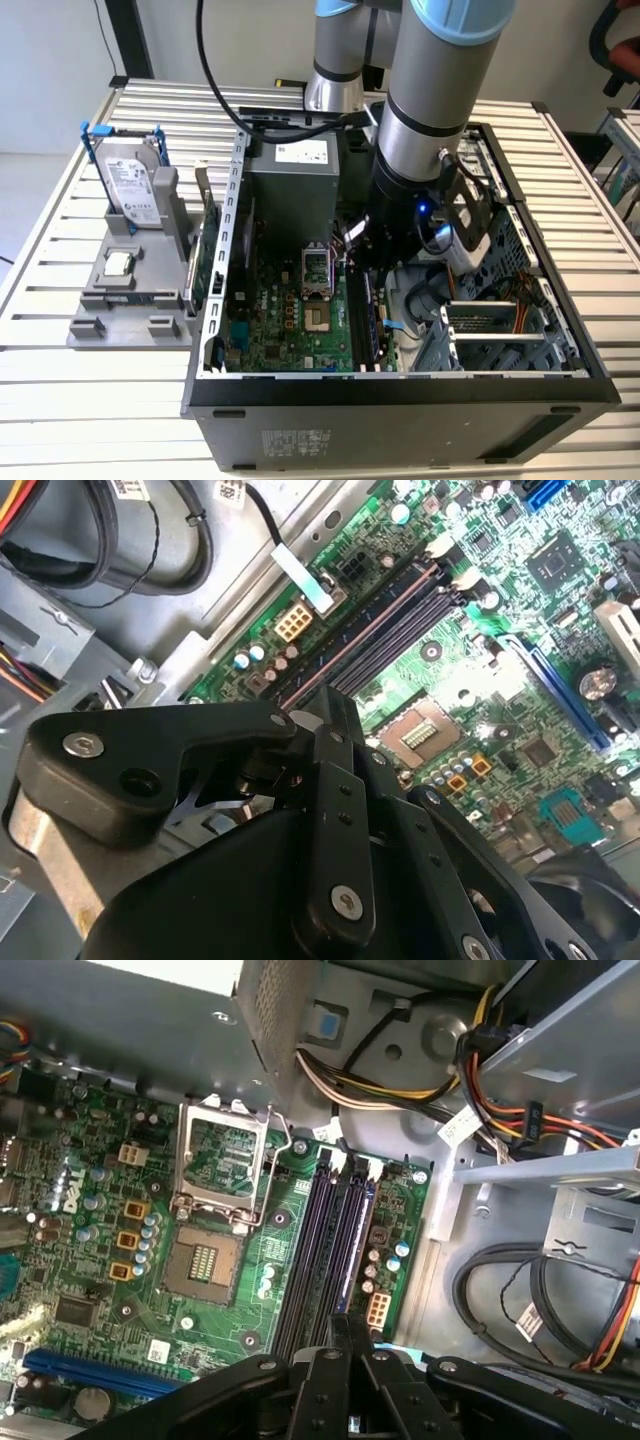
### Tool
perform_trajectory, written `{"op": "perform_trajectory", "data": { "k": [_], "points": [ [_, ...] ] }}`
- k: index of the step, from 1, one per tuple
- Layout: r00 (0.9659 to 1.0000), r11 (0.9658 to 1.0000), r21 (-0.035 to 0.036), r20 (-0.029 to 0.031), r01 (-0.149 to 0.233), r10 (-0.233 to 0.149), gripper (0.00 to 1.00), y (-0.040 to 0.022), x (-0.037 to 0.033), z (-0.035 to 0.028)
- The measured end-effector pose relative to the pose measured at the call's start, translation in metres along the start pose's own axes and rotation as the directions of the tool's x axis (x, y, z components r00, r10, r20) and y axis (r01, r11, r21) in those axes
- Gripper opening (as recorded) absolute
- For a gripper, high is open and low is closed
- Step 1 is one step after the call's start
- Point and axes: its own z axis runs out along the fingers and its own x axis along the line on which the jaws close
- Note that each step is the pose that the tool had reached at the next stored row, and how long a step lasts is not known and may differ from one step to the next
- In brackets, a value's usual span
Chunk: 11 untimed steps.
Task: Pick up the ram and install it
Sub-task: 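Press down the ram until it locks into place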
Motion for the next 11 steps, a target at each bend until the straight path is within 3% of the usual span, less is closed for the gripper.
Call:
{"op": "perform_trajectory", "data": {
  "k": [11],
  "points": [
    [0.9975, 0.9975, -0.0012, -0.0021, 0.071, -0.071, 0.0, 0.0, 0.0, -0.0002]
  ]
}}
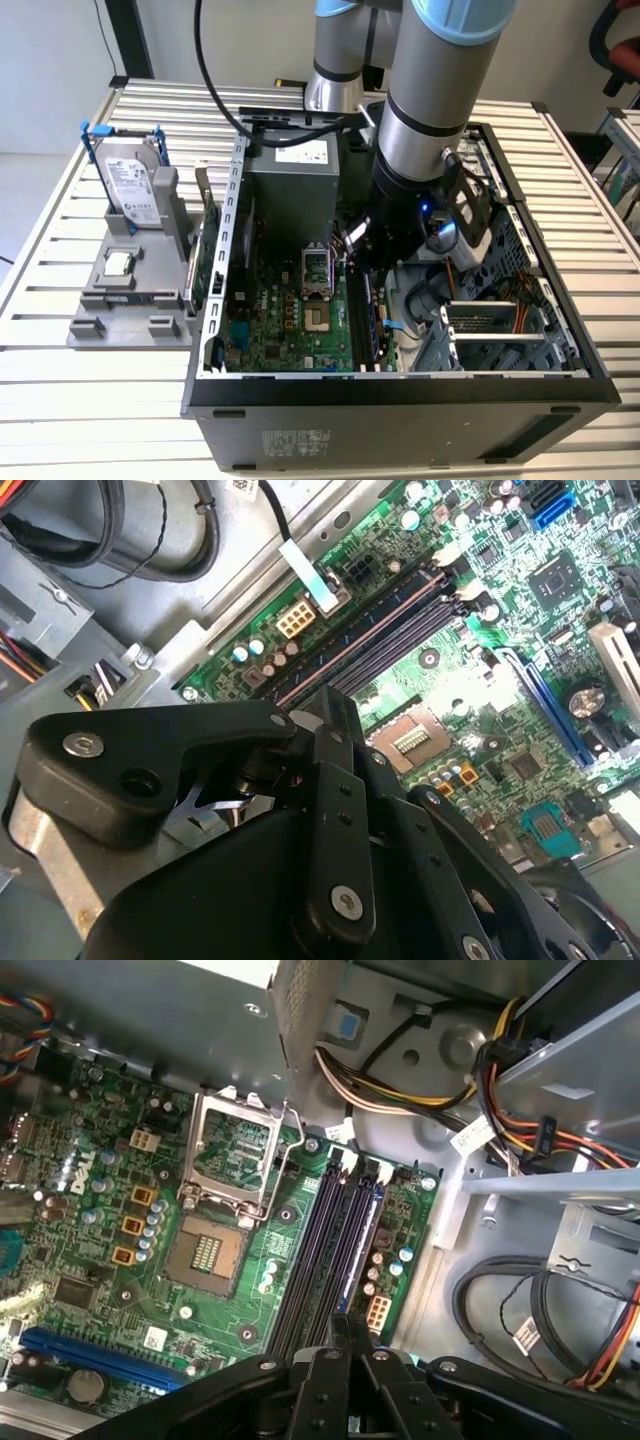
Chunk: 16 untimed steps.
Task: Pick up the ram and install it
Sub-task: 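Press down the ram until it locks into place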
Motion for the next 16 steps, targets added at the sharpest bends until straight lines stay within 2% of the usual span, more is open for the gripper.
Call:
{"op": "perform_trajectory", "data": {
  "k": [9, 16],
  "points": [
    [0.9983, 0.9983, -0.0009, -0.0018, 0.059, -0.059, 0.0, 0.0, 0.0, 0.0],
    [0.9936, 0.9936, -0.002, -0.0032, 0.113, -0.113, 0.0, 0.0, 0.0, 0.0]
  ]
}}
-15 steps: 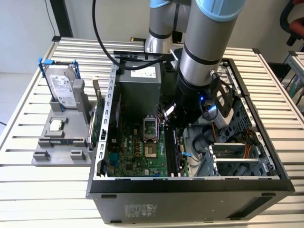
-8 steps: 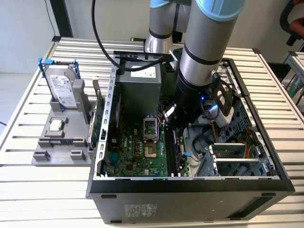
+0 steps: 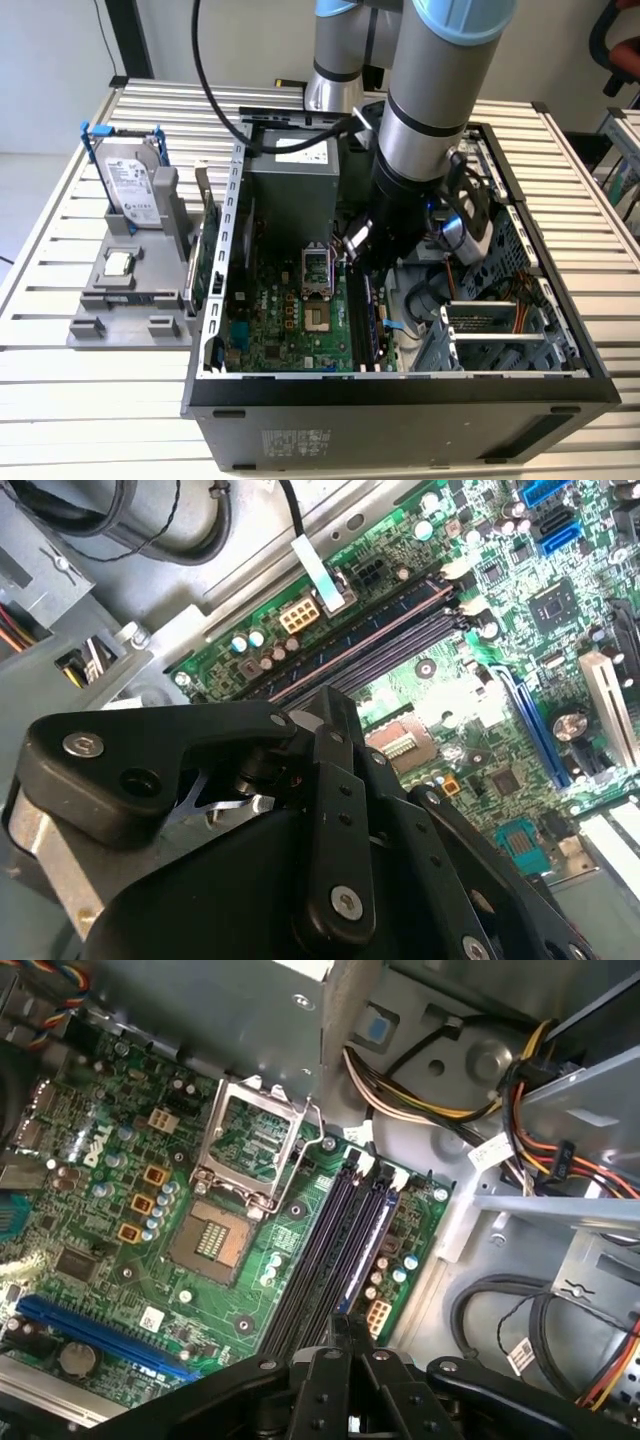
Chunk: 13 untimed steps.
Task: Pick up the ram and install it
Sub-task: 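Press down the ram until it locks into place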
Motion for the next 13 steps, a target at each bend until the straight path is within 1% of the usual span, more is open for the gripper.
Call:
{"op": "perform_trajectory", "data": {
  "k": [4, 7, 10, 13],
  "points": [
    [0.9994, 0.9994, -0.0005, -0.001, 0.034, -0.034, 0.0, 0.0, 0.0, 0.0],
    [0.9976, 0.9976, -0.0011, -0.0021, 0.069, -0.069, 0.0, 0.0, 0.0, -0.0001],
    [0.9939, 0.9939, -0.0018, -0.0033, 0.11, -0.11, 0.0, 0.0001, 0.0, -0.0001],
    [0.9889, 0.9889, -0.0027, -0.0042, 0.149, -0.149, 0.0, 0.0002, -0.0001, -0.0001]
  ]
}}
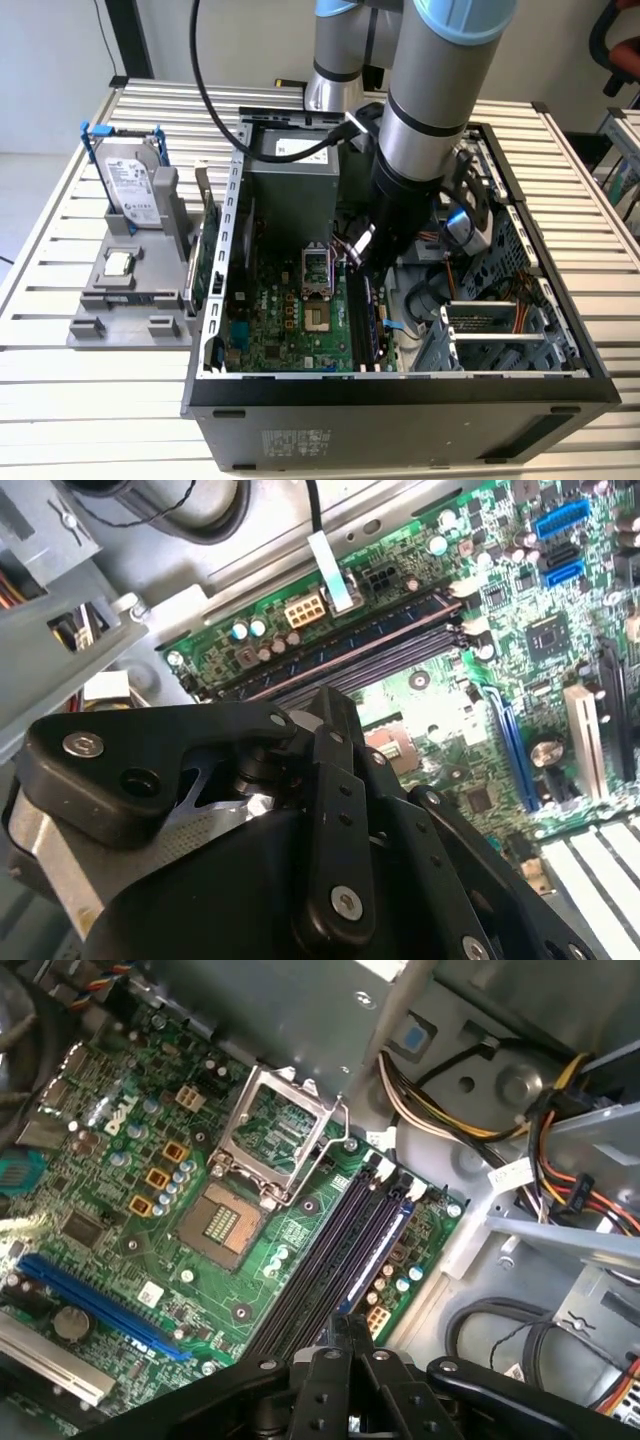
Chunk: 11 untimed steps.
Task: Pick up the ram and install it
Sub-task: 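Press down the ram until it locks into place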
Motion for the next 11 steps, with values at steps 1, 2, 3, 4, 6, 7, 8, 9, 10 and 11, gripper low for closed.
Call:
{"op": "perform_trajectory", "data": {
  "k": [1, 2, 3, 4, 6, 7, 8, 9, 10, 11],
  "points": [
    [0.9999, 0.9999, -0.0002, -0.0002, 0.013, -0.013, 0.0, 0.0, 0.0, 0.0],
    [0.9997, 0.9997, -0.0003, -0.0004, 0.024, -0.024, 0.0, 0.0, 0.0, -0.0001],
    [0.9994, 0.9994, -0.0004, -0.0008, 0.034, -0.034, 0.0, 0.0, 0.0, -0.0001],
    [0.999, 0.999, -0.0006, -0.001, 0.045, -0.045, 0.0, 0.0, 0.0, -0.0001],
    [0.9979, 0.9979, -0.0008, -0.0017, 0.065, -0.065, 0.0, 0.0, 0.0, -0.0003],
    [0.9973, 0.9973, -0.0009, -0.002, 0.074, -0.074, 0.0, 0.0, 0.0, -0.0003],
    [0.9967, 0.9967, -0.0011, -0.0022, 0.081, -0.081, 0.0, -0.0001, 0.0, -0.0003],
    [0.9959, 0.9959, -0.0013, -0.0025, 0.09, -0.09, 0.0, -0.0002, -0.0002, -0.0003],
    [0.9952, 0.9952, -0.0014, -0.0027, 0.098, -0.098, 0.0, -0.0002, -0.0003, -0.0003],
    [0.9943, 0.9943, -0.0016, -0.003, 0.107, -0.107, 0.0, -0.0003, -0.0003, -0.0003]
  ]
}}
